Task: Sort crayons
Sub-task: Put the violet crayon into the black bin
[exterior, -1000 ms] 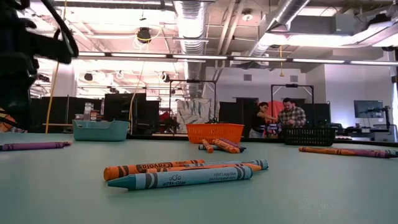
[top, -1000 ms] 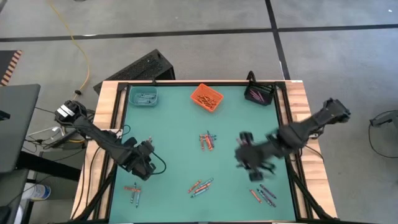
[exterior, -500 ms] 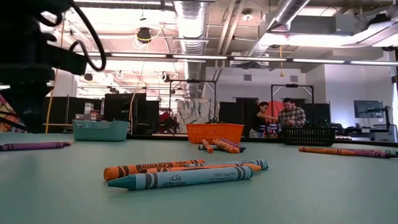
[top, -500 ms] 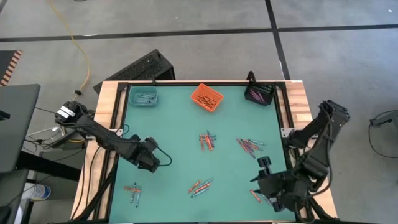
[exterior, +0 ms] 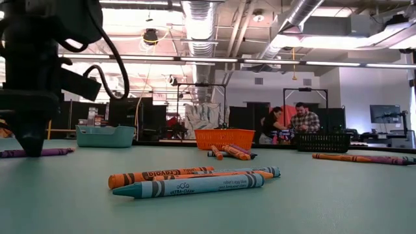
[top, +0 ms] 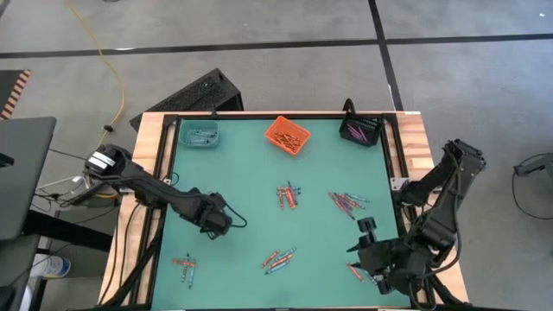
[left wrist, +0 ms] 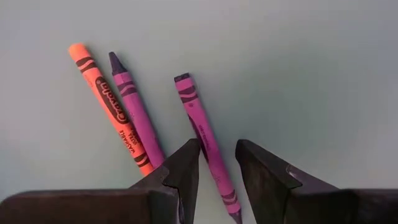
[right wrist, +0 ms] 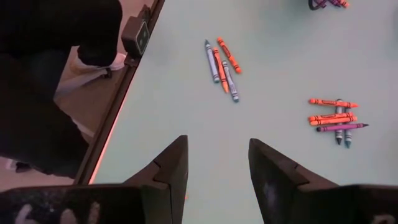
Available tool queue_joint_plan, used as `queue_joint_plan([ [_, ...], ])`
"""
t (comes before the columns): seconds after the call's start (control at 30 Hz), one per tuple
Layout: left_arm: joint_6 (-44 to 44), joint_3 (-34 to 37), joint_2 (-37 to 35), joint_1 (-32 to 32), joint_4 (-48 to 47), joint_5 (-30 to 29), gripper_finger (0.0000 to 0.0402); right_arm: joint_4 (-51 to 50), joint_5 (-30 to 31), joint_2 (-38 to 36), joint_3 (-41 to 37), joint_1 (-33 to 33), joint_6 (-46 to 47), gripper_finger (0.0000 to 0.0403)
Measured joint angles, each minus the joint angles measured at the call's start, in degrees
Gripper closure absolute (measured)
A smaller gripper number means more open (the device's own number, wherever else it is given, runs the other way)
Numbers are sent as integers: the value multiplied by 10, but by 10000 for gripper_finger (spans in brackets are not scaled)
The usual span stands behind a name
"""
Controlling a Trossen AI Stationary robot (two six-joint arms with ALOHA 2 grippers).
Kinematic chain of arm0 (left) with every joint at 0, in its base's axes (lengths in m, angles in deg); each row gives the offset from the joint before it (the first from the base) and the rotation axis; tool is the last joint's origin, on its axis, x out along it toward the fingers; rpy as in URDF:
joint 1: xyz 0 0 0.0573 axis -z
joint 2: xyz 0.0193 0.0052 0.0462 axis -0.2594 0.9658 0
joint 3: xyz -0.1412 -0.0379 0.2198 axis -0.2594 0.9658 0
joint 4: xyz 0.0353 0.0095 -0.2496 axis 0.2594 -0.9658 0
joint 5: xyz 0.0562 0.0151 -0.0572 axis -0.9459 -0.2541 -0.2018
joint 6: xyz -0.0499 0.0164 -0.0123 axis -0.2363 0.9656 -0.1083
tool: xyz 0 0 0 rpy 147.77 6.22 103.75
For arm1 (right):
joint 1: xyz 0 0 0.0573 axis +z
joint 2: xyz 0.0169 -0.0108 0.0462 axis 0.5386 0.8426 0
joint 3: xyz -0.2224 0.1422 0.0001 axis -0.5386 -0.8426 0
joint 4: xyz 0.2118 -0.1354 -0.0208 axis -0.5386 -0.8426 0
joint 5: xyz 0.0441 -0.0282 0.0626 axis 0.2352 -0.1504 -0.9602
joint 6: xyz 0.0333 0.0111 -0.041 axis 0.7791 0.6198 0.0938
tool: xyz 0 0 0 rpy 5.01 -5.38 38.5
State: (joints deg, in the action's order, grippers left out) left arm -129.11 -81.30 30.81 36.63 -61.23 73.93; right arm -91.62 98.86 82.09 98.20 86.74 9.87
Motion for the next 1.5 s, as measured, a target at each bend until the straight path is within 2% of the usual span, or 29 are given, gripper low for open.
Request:
queue_joint_plan([
  [0.2, 22, 0, 5, -13, 8, 13, 304, 1, 0, 0, 0, 0, 0, 241],
  [0.5, 62, 1, 5, -23, 27, 35, 391, 2, 0, 0, 0, 0, -2, 241],
  [0.9, 97, -14, 8, -23, 28, 38, 398, 2, 1, 0, 0, 0, -2, 241],
  [1.13, 152, -53, 9, -19, 96, 27, 399, 2, 2, 0, 0, 0, -2, 241],
  [1.37, 223, -104, 9, -6, 142, -26, 400, 20, 61, 0, -18, -2, -2, 241],
  [1.5, 284, -134, 8, 10, 205, -61, 400, 68, 93, 0, -51, -13, -13, 241],
])
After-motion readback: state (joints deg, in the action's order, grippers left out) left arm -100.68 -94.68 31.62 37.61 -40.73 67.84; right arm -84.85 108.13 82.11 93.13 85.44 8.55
